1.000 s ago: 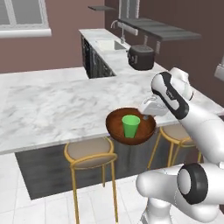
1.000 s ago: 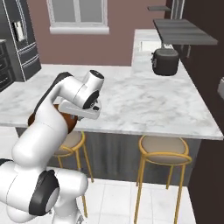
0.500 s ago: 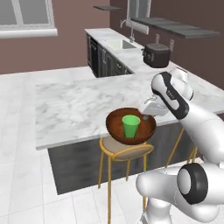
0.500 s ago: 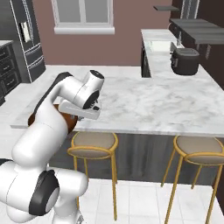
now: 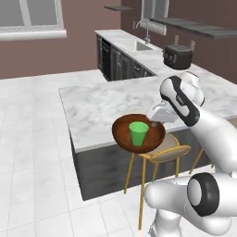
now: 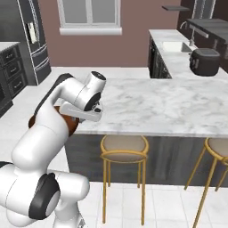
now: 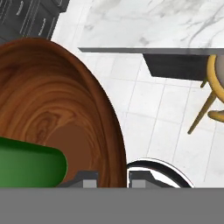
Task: Place the cup inside the bowl on the dining table and move the bowl to any counter.
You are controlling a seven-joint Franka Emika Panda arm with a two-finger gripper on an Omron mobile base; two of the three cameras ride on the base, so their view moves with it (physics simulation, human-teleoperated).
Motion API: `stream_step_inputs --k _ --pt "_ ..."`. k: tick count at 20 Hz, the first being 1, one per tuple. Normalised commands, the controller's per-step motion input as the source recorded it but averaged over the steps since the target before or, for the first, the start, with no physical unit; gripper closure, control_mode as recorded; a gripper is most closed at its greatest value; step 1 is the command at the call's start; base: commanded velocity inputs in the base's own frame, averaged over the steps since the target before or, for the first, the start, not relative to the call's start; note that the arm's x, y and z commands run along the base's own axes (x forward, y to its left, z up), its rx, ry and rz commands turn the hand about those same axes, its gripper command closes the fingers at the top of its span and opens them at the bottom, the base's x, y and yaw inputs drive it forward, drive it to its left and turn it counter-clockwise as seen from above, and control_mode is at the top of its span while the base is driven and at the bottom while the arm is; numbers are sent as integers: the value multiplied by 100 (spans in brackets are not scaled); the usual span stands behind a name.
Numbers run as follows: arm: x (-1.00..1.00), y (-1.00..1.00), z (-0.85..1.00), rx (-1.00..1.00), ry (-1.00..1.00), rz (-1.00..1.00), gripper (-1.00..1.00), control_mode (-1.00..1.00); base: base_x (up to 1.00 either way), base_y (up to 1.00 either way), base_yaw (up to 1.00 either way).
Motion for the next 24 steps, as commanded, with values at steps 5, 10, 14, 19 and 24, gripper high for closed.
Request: stream_step_inputs --k 5,10,14,19,24 --pt "0 0 0 0 0 0 100 100 22 67 -7" --pt "0 0 0 0 0 0 100 100 42 69 -7" --pt "0 0 0 0 0 0 100 100 51 64 -7" --pt "0 0 0 0 0 0 100 100 36 68 -8" --pt "0 0 0 0 0 0 100 100 10 71 -7"
